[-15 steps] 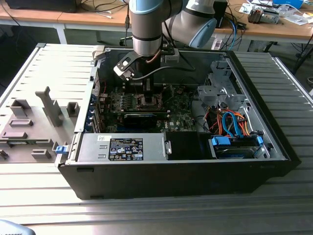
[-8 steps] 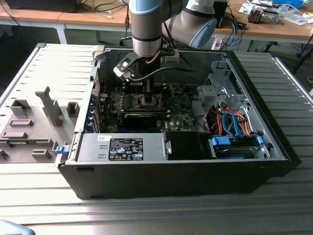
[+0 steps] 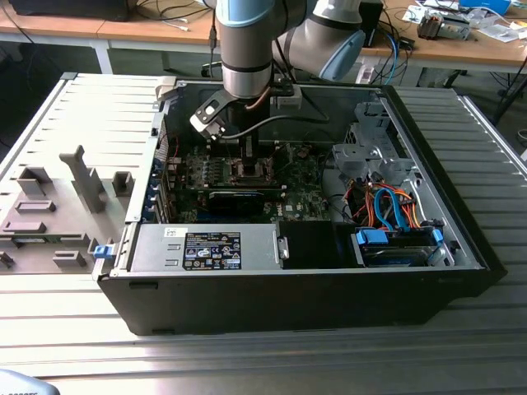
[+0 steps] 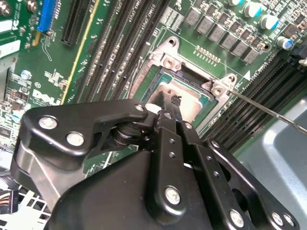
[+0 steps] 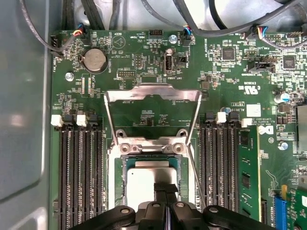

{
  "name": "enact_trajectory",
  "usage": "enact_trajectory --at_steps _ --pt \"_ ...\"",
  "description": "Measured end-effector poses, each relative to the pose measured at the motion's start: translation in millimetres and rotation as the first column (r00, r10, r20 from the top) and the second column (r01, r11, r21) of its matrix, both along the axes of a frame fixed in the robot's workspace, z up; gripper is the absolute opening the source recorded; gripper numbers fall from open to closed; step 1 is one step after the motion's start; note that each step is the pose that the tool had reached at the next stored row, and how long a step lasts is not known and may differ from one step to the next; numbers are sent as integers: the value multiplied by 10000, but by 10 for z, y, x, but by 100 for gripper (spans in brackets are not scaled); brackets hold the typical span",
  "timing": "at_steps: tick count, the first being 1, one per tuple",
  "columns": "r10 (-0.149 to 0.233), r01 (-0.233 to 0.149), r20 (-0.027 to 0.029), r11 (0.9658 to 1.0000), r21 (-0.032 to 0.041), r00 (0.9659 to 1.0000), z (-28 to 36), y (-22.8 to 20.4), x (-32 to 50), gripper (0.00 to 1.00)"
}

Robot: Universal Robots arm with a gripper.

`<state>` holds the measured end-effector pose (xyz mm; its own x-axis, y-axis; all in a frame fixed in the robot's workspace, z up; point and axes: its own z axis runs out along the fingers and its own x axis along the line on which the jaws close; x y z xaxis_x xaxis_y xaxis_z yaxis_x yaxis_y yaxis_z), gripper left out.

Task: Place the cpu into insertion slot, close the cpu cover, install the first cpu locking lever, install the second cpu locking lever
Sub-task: 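Place the cpu into insertion slot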

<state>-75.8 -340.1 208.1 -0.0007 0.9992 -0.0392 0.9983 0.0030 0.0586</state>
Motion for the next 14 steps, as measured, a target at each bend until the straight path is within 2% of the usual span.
enact_trajectory --at_steps 12,14 --pt "39 -39 -1 10000 17 10000 -33 -7 -1 11" --pt "48 -48 0 10000 17 10000 -34 7 -1 11"
